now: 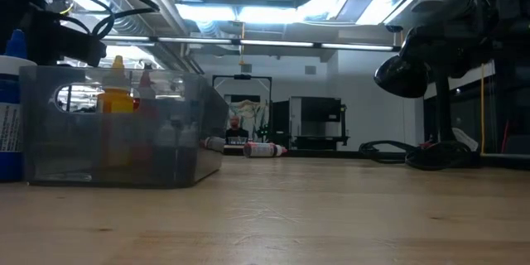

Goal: Pick & Place food coloring
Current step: Put the bottom purple food coloring bottle into the bin

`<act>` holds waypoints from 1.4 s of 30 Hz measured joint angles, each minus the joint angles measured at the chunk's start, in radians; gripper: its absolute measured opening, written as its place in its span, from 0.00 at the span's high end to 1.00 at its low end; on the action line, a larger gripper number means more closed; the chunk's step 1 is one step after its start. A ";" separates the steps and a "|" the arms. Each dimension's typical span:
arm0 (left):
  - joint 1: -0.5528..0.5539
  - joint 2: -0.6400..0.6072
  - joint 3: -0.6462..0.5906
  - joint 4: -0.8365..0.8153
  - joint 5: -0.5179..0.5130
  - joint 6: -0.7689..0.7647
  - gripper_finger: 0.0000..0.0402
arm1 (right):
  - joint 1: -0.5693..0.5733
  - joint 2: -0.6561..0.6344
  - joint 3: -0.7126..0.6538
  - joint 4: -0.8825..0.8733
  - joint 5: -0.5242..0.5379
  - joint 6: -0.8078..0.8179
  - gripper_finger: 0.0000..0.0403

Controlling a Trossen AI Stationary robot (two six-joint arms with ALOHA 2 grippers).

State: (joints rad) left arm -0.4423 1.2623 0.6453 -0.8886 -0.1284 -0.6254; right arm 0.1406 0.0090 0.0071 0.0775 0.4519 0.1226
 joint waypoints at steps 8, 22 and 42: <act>0.000 -0.007 0.006 -0.006 -0.001 -0.019 0.90 | 0.000 0.000 0.000 0.000 0.000 0.000 0.20; 0.065 -0.050 0.359 -0.323 -0.008 -0.042 0.89 | 0.000 0.000 0.000 0.000 0.000 0.000 0.20; 0.186 0.253 0.898 -0.505 -0.012 0.203 0.89 | 0.000 0.000 0.000 0.000 0.000 0.000 0.20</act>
State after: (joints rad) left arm -0.2564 1.5152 1.5437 -1.3941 -0.1402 -0.4221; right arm 0.1408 0.0090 0.0071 0.0774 0.4519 0.1226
